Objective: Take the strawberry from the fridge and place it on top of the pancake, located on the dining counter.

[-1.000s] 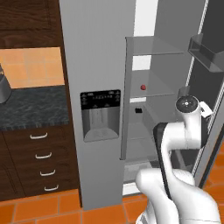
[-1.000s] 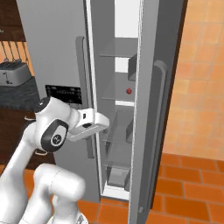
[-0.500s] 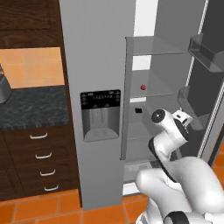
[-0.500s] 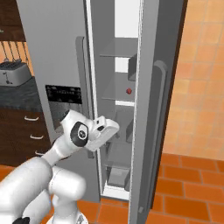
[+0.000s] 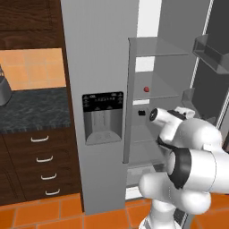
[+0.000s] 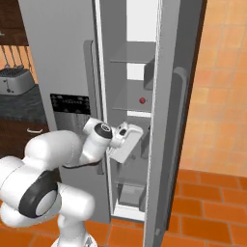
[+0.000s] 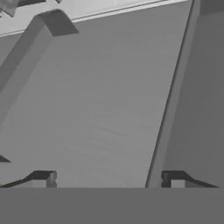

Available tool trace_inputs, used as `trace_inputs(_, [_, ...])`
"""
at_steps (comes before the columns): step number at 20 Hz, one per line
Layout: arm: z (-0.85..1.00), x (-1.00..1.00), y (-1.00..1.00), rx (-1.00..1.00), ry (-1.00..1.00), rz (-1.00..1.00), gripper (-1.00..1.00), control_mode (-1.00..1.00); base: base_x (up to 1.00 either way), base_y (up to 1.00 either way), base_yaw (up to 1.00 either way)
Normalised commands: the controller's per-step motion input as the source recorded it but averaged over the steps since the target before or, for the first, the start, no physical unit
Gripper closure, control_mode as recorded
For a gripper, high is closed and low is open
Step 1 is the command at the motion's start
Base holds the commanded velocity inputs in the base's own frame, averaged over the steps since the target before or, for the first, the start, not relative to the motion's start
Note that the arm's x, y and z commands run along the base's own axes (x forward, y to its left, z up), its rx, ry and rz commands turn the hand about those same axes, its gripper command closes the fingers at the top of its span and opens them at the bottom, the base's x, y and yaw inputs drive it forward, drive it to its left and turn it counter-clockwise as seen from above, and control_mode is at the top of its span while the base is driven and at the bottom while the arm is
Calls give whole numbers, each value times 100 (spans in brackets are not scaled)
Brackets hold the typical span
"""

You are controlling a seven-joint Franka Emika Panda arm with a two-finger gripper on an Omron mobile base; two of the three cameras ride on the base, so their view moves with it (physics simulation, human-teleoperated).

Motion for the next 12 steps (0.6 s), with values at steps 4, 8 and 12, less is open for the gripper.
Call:
trace_inputs(4, [0,9,-95,-4,11,-13,-100,-100,0,0,0])
trace_inputs(8, [0,2,-61,-1,1,-6,-100,-100,0,0,0])
trace_inputs(12, [0,-43,24,0,-10,6,-100,-100,0,0,0])
